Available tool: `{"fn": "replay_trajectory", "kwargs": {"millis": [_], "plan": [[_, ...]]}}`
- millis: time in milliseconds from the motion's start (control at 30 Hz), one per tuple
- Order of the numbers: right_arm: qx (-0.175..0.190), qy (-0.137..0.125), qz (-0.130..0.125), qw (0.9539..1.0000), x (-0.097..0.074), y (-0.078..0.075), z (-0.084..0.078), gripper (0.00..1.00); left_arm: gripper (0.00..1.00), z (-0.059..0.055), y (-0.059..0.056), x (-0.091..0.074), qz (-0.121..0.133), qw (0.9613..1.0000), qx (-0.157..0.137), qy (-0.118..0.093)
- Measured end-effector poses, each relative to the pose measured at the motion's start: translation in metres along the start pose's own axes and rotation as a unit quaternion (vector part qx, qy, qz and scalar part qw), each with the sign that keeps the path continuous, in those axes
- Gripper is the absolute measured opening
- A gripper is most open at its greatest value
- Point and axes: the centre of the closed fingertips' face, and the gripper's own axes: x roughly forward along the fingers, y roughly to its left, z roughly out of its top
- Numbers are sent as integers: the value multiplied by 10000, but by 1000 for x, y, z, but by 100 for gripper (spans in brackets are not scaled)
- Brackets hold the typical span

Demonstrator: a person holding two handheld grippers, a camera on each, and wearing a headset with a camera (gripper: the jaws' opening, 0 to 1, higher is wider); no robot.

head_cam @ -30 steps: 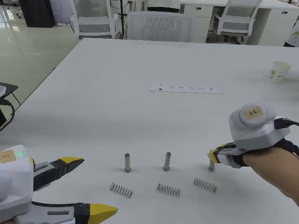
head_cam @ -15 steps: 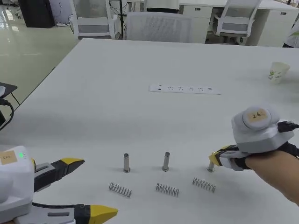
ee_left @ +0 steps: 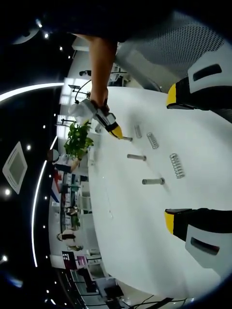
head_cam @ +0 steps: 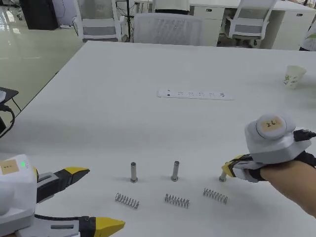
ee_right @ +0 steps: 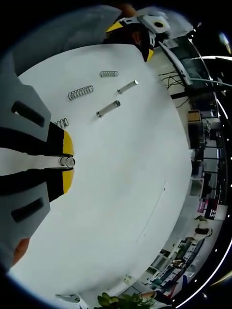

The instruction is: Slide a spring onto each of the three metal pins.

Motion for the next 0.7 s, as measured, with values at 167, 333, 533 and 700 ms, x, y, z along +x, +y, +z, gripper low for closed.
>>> {"fn": "replay_trajectory", "kwargs": {"millis": [167,333,533,700], "plan": [[-5,-20,3,10000,0,0,1,7,81,0,1,0,7,10000,2,5],[-21,-34,6,10000,0,1,1,9,81,0,1,0,10,10000,-3,-7],[-49,-54,-12,10000,-4,-1,1,12,81,0,0,0,2,10000,1,-1],[-73,-82,-30,9999,-10,-2,-2,14,81,0,1,1,1,10000,-1,-5]]}}
